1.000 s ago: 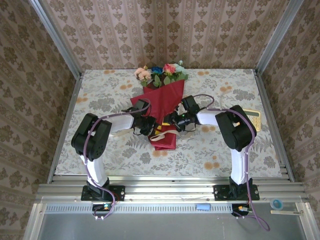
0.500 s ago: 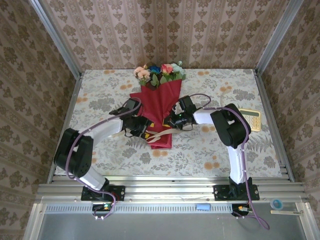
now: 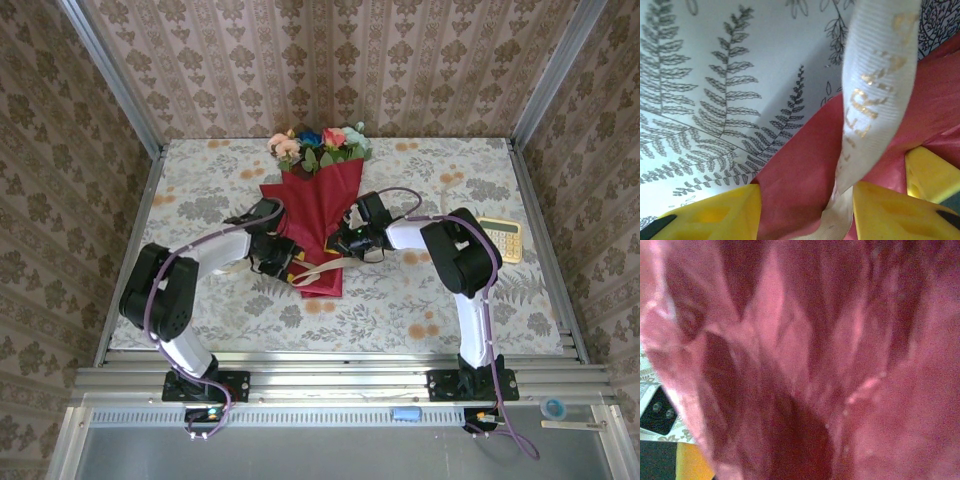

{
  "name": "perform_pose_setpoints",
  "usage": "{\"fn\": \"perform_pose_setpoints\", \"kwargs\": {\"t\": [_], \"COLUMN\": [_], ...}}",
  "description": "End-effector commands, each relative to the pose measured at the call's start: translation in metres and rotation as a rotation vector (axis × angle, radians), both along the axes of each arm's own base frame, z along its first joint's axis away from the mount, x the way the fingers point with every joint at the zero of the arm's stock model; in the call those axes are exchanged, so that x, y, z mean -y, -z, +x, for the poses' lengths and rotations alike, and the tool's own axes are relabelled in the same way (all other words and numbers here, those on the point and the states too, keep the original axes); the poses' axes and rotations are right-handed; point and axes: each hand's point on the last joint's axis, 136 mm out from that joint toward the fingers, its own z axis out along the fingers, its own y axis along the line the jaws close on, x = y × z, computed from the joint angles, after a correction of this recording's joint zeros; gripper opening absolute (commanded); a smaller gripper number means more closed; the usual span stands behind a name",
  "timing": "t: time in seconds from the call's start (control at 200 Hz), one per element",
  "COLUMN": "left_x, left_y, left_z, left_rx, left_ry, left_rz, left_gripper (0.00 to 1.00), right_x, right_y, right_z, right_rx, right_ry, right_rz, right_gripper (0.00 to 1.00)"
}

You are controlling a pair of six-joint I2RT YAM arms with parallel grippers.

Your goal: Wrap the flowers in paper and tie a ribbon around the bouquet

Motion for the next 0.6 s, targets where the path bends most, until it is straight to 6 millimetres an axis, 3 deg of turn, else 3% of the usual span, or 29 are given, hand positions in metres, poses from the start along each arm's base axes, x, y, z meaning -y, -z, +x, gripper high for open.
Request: {"fn": "perform_pose_setpoints", "kwargs": {"t": [0.0, 0.125, 0.225, 0.305, 0.375, 0.47, 0.595], "left_x": [0.002, 0.004, 0.008, 0.010, 0.012, 0.020, 0.023], "left_y": [0.001, 0.013, 0.025, 0.026, 0.016, -0.003, -0.013], "left_z": [-0.005, -0.006, -0.007, -0.008, -0.006, -0.012, -0.053], "left_rx": [-0.012, -0.028, -0.047, -0.039, -0.001, 0.037, -0.015], "left_ry": [0.040, 0.049, 0.070, 0.083, 0.112, 0.222, 0.398], "left_rz": [0.027, 0.036, 0.036, 0.026, 0.018, -0.012, -0.054], "left_gripper": [0.48, 0.45, 0.36, 0.22, 0.00, 0.00, 0.00], "right_x": [0.002, 0.001, 0.000, 0.001, 0.001, 0.002, 0.001], "right_y": [-0.008, -0.006, -0.006, -0.007, -0.009, -0.014, -0.022], "right_z": [0.003, 0.001, 0.001, 0.002, 0.003, 0.007, 0.016], "right_rx": [0.050, 0.046, 0.048, 0.052, 0.061, 0.084, 0.119], "right_ry": [0.010, 0.011, 0.014, 0.019, 0.027, 0.049, 0.088], "right_rz": [-0.016, -0.016, -0.013, -0.012, -0.013, -0.009, 0.012], "right_gripper": [0.00, 0.00, 0.00, 0.00, 0.00, 0.00, 0.00]}}
